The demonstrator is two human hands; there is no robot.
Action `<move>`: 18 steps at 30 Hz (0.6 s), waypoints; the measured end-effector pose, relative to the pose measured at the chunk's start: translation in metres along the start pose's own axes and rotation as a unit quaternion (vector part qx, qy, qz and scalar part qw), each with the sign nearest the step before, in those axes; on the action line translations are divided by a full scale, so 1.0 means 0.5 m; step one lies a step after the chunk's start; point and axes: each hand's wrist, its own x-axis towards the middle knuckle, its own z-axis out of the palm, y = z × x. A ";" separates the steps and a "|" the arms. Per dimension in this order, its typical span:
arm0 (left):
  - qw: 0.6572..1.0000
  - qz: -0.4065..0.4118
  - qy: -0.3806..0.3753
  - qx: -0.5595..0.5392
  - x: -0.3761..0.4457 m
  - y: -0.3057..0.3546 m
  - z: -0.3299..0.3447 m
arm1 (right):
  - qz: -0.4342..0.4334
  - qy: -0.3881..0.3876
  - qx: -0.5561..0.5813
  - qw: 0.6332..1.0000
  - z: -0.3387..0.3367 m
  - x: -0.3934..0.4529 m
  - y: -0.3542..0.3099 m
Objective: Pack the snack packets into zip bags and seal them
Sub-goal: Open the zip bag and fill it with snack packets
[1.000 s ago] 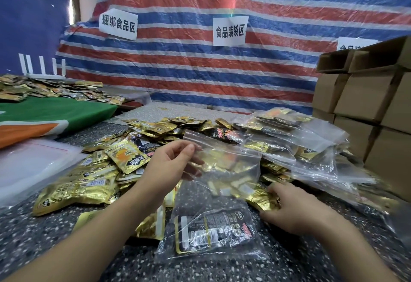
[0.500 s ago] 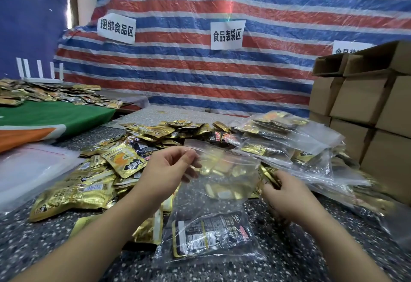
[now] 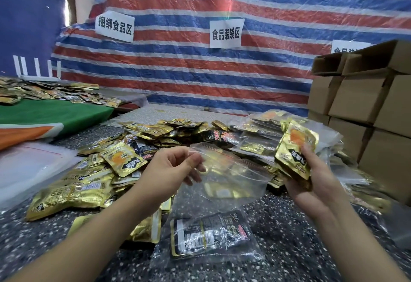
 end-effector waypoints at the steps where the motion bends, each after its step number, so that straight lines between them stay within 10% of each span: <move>1: 1.000 0.001 -0.003 -0.001 0.000 -0.001 0.000 | 0.002 0.000 0.006 1.000 0.003 -0.002 0.001; 18: 0.998 0.025 -0.045 0.038 -0.003 -0.017 0.000 | -0.066 -0.198 -0.050 0.977 0.027 -0.037 0.015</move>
